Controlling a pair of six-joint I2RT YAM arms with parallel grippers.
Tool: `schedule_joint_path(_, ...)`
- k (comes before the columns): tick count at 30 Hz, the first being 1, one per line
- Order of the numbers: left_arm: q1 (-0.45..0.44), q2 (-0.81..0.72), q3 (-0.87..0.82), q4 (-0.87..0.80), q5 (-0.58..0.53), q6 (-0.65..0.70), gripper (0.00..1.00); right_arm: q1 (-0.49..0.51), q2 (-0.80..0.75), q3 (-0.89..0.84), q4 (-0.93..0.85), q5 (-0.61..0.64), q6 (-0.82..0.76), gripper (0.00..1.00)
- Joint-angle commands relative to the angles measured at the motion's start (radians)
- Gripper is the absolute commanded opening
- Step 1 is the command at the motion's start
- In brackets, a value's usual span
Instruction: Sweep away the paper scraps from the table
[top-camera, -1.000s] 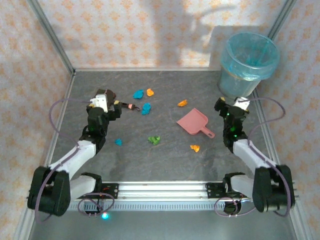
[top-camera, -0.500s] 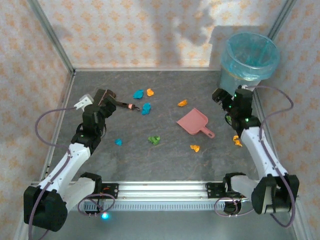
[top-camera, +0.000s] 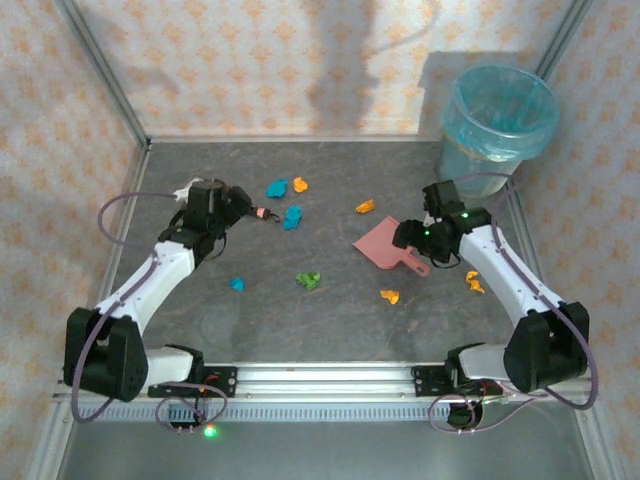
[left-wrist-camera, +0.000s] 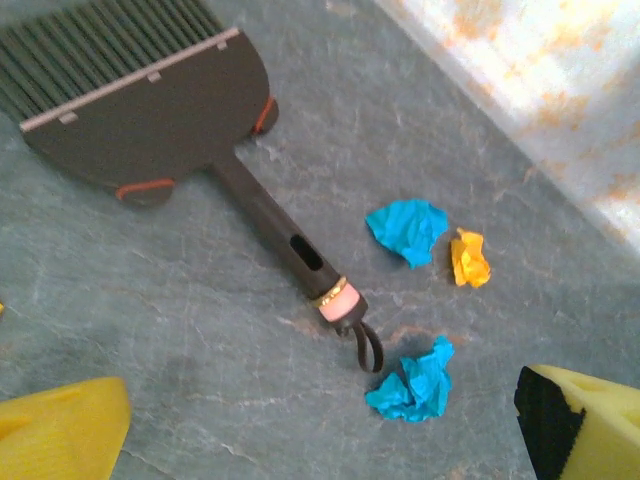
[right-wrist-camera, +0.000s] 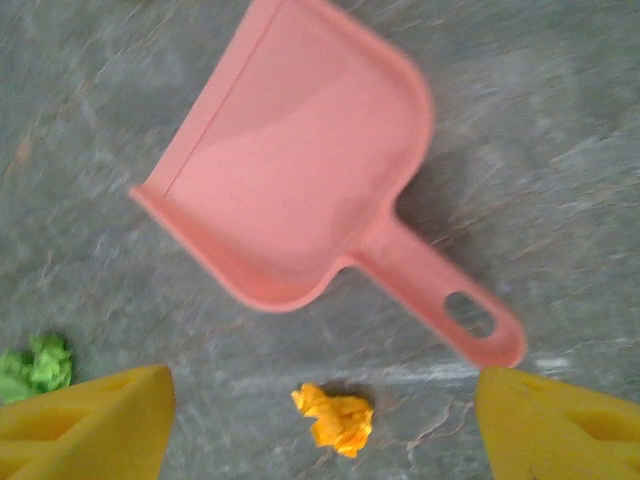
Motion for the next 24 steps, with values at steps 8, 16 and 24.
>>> schedule_joint_path(8,-0.008,0.279,0.308,-0.473,0.061,-0.217,0.92,0.140,0.072,0.086,0.187,0.032,-0.028,0.79)
schedule_joint_path(16,-0.003,0.379,0.381,-0.563,0.005,-0.343,0.90,0.230,0.129,0.073,0.379,0.060,-0.081,0.78)
schedule_joint_path(24,0.007,0.517,0.491,-0.596,0.085,-0.386,0.90,0.250,0.069,-0.055,0.548,0.052,-0.066,0.78)
